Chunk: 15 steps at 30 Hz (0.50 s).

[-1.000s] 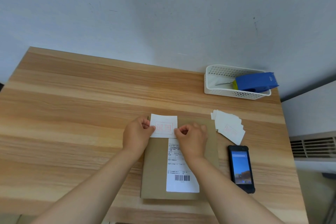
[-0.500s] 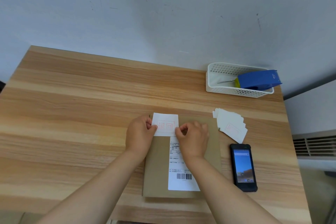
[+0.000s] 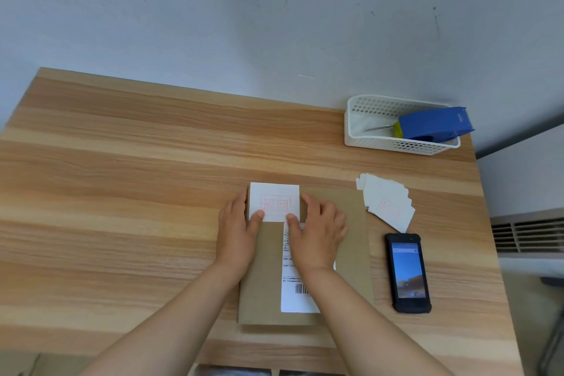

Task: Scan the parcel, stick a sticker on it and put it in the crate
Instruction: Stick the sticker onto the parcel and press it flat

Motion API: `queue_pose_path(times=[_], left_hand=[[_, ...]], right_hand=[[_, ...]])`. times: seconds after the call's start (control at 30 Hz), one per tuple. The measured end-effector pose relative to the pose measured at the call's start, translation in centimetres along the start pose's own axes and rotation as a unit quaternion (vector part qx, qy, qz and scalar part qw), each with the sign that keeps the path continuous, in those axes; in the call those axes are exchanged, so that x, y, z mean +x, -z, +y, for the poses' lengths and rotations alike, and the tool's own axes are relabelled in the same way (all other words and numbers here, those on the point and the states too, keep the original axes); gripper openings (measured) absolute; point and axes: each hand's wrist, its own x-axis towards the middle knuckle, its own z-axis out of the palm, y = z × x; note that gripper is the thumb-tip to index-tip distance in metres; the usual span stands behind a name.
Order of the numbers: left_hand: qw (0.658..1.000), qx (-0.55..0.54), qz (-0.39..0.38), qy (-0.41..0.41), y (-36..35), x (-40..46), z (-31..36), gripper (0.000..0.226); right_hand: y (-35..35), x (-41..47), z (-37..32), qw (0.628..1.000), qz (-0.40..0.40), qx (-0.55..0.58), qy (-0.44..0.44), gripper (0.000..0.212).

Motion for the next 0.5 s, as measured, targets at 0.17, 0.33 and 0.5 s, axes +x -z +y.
queue_pose_path(times=[0.17,0.33,0.5], left_hand=[[1.000,0.012,0.020,-0.012,-0.5,-0.3,-0.4,0.044],[0.999,0.038,-0.008,-0.014,-0.4,0.0,-0.5,0.049],[0.999,0.044,-0.016,-0.014,-0.3,0.0,-0.6,0.049]], right_hand=[[-0.1,0.2,0.7,0.999,0.026,-0.001,0.023,0.039],[-1.0,0.4,-1.4,0.999,0.007,-0.037,0.018,0.066],[-0.9,1.7,-1.0,0.998,0.028,-0.043,0.034,0.034]])
